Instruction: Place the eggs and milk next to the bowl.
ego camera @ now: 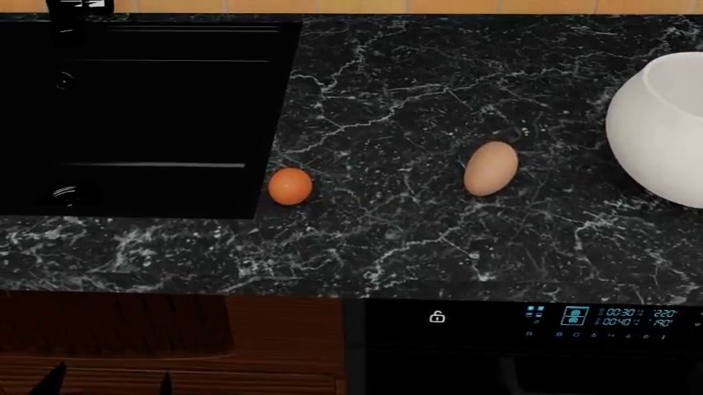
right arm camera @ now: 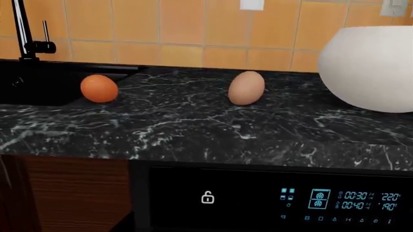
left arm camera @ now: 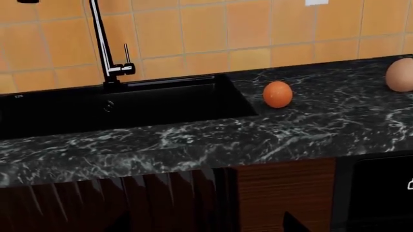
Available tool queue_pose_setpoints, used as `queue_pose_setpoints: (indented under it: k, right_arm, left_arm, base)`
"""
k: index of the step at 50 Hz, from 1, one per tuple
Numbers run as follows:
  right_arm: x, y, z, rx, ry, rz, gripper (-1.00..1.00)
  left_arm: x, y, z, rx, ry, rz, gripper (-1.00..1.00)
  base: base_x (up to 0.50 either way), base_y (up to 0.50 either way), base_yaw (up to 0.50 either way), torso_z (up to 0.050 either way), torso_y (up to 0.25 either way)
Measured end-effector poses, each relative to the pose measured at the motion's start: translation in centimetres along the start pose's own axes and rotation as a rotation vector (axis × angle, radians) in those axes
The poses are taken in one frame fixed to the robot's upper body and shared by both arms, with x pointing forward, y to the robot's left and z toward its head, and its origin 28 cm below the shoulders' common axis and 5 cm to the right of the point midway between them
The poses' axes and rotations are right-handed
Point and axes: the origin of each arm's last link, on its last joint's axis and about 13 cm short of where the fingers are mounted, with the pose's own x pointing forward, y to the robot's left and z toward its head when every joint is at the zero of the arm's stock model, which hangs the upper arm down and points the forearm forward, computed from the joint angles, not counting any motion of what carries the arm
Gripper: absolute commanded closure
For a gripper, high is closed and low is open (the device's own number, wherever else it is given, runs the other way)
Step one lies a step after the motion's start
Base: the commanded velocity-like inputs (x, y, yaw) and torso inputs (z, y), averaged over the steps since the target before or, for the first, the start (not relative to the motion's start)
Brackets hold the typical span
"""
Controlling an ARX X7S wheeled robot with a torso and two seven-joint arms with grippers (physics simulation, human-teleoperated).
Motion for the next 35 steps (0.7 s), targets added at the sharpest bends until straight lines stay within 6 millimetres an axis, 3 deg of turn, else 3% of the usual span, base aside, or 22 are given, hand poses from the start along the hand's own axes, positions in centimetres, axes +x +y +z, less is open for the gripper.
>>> queue_pose_setpoints:
  k: [14,35]
  right_arm:
    - [0.5,-0.3,1.2,-0.02,-0.022,0.011,-1.0]
    - [3.6,-3.0,5.8,-0.101,-0.087,0.009,-1.0]
  left_arm:
    - [0.5,0.4,1.0,0.047,-0.017,-0.006,-1.0]
    - [4.1,2.8,6.7,0.127,-0.089,-0.013,-1.0]
  base:
    - [0.0,0.0,0.0,0.0,0.0]
    - [0.0,0.0,0.0,0.0,0.0]
